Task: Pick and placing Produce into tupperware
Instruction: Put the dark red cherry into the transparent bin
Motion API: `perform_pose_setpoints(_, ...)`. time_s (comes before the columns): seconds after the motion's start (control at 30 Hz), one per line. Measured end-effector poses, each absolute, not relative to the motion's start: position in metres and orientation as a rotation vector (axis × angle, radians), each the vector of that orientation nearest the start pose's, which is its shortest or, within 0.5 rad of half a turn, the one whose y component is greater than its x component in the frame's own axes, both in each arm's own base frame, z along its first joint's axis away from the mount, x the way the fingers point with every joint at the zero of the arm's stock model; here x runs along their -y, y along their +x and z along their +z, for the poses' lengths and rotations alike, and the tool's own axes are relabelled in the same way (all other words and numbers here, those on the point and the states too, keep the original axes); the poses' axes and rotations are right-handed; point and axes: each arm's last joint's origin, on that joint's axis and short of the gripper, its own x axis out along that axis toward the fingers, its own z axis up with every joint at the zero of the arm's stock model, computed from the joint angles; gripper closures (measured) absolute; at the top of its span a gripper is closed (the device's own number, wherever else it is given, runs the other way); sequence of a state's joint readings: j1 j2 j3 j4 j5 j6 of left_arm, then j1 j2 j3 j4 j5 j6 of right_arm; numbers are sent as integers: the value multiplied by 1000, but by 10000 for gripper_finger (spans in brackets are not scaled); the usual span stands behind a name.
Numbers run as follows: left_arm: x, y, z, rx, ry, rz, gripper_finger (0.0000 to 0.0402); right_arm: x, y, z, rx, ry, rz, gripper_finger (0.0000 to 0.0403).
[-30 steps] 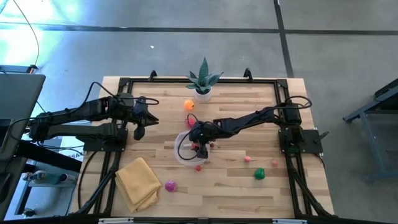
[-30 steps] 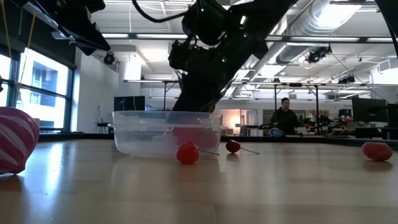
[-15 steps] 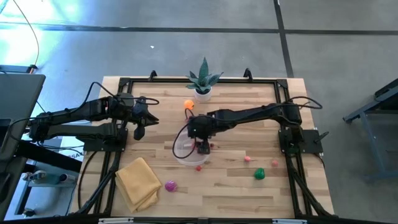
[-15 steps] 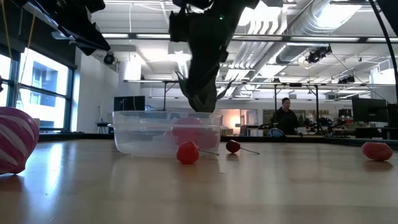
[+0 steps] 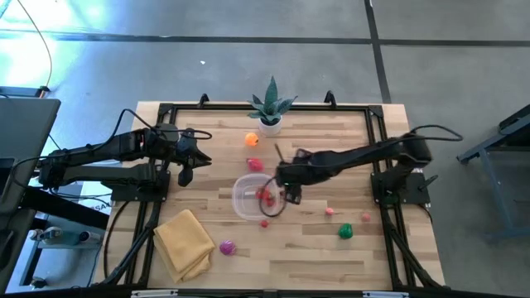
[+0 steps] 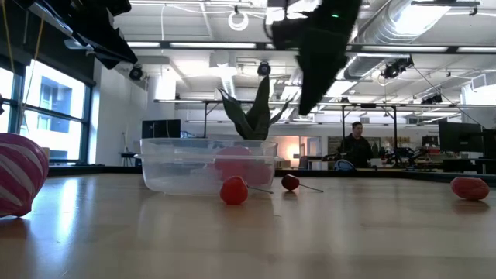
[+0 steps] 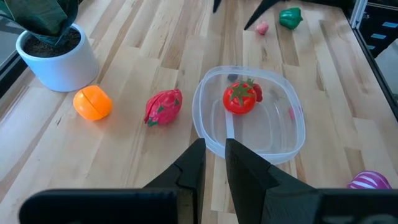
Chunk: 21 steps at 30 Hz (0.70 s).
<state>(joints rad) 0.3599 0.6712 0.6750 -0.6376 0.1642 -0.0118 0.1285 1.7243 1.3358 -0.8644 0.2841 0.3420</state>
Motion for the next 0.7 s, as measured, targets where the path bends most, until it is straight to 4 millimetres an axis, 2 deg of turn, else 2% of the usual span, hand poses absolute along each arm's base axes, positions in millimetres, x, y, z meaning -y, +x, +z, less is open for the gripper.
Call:
perform_pose_setpoints(0.13, -43, 129, 272, -612, -176, 193, 348, -47, 308, 221, -1046, 133, -310, 132)
perform_pose_setpoints(0.27, -43, 129, 272, -612, -176, 193, 348, -59, 288, 193, -932, 166, -236, 132)
perform_pose_setpoints(0.47, -43, 129, 272, -612, -176, 193, 348, -60, 275, 158, -818, 199, -212, 132)
perform_pose_setpoints(0.7, -43, 129, 272, -612, -176, 193, 348, -55, 264, 138, -809, 130, -231, 132)
